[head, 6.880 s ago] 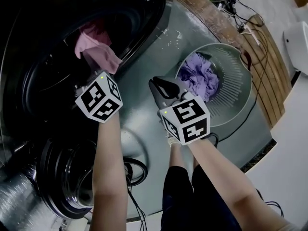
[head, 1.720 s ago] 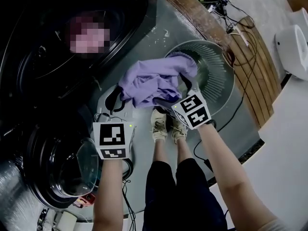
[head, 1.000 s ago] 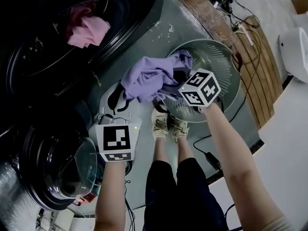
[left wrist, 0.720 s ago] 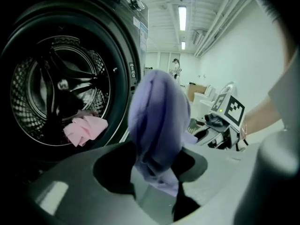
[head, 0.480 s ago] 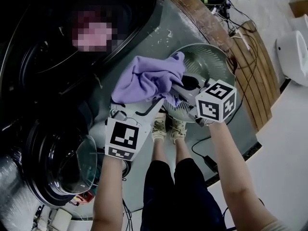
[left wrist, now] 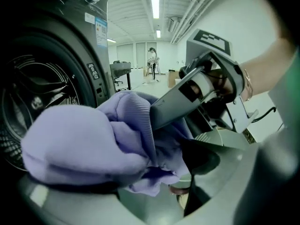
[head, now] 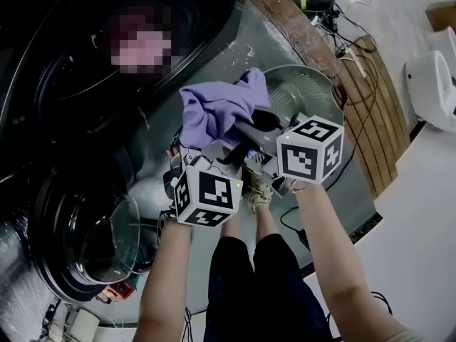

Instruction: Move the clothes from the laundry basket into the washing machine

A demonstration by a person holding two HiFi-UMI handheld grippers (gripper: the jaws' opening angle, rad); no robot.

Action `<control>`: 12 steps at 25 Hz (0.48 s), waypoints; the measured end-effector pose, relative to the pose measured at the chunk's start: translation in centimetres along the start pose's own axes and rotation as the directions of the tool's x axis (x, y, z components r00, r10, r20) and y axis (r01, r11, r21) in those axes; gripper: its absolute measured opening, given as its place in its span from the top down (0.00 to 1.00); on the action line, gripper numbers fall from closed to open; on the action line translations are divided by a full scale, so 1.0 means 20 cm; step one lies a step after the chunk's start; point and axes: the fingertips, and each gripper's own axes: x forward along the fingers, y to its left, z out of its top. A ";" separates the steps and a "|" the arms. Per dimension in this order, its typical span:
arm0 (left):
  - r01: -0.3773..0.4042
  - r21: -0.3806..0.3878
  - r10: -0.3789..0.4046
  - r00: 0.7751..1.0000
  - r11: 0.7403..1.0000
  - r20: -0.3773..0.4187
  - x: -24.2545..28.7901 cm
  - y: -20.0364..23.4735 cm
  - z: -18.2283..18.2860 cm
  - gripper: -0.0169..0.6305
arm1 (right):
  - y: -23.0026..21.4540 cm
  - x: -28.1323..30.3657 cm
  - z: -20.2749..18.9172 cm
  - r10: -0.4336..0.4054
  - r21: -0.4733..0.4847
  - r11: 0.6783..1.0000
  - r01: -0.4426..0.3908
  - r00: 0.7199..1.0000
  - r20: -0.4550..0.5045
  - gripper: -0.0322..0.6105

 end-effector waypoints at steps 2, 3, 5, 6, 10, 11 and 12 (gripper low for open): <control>-0.030 -0.007 0.030 1.000 1.000 -0.004 0.00 0.03 -0.01 0.33 | 0.04 0.02 0.00 0.026 0.019 0.999 -0.026 1.000 0.002 0.76; -0.047 -0.007 0.047 0.999 0.999 -0.005 0.00 0.04 -0.01 0.33 | 0.05 0.02 0.00 0.038 0.026 0.999 -0.038 0.999 0.000 0.76; -0.073 -0.011 0.073 0.997 0.997 0.000 0.01 0.07 -0.02 0.34 | 0.08 0.03 -0.01 0.056 0.029 0.998 -0.056 0.998 -0.005 0.76; -0.078 -0.021 0.078 0.997 0.997 0.007 0.01 0.07 -0.02 0.34 | 0.09 0.04 -0.01 0.060 0.025 0.998 -0.060 0.998 -0.010 0.76; -0.089 -0.056 0.090 0.996 0.994 0.012 0.03 0.10 -0.06 0.44 | 0.11 0.07 -0.04 0.058 0.000 0.998 -0.058 0.998 -0.026 0.75; -0.095 -0.057 0.096 0.995 0.994 0.008 0.04 0.11 -0.07 0.47 | 0.11 0.08 -0.04 0.059 0.005 0.998 -0.059 0.998 -0.023 0.75; -0.098 -0.057 0.098 0.995 0.994 0.004 0.04 0.12 -0.08 0.50 | 0.11 0.09 -0.05 0.059 0.013 0.998 -0.059 0.998 -0.019 0.75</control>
